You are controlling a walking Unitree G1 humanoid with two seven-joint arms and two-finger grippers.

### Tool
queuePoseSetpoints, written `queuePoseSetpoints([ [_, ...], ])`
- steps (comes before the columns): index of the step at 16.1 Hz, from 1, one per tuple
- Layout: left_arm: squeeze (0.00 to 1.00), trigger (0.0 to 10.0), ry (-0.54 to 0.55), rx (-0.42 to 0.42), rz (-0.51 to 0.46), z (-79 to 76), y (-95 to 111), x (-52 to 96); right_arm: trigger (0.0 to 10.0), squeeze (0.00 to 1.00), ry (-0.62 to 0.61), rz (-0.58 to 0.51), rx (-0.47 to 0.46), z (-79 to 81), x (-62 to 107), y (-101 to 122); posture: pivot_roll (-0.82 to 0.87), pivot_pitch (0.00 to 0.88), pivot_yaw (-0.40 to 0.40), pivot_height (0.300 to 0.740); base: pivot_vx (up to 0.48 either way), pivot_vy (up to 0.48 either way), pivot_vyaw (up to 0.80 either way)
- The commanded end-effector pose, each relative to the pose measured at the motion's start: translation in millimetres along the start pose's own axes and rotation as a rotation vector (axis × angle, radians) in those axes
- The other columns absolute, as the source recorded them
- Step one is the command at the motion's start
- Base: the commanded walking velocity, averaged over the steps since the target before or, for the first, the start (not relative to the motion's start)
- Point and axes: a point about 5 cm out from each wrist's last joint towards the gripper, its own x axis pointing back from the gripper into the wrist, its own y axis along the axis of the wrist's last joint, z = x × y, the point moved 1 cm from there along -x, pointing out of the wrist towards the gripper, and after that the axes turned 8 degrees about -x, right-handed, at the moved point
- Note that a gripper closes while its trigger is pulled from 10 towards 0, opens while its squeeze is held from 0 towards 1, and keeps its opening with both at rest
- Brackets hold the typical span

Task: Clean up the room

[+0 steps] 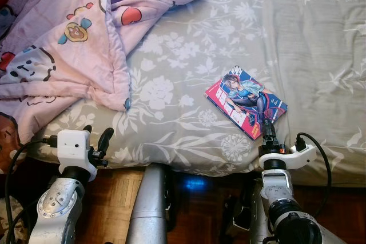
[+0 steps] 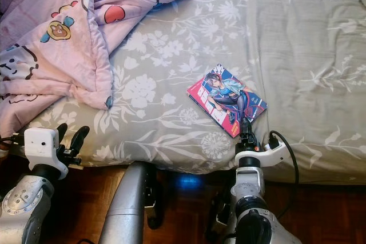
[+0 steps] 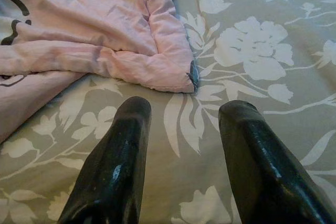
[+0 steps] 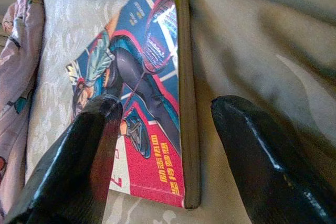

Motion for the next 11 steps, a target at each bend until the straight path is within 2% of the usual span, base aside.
queuePoseSetpoints([
  [1,0.00,10.0,0.010,-0.023,0.033,5.7,-5,7.9,10.0,0.00,-0.072,0.027,-0.014,-16.0,12.3,-7,0.39,0.484,0.082,0.606,0.000,0.000,0.00],
  [8,0.00,10.0,0.010,-0.044,0.039,13.5,-3,12.3,10.0,0.00,-0.076,0.107,-0.007,-11.9,10.7,-22,0.41,0.499,0.108,0.606,0.000,0.000,0.00],
  [11,0.00,10.0,0.011,-0.065,0.047,20.3,0,16.3,10.0,0.00,-0.147,0.148,-0.008,-20.4,17.1,-30,0.44,0.508,0.125,0.606,0.000,0.000,0.00],
])
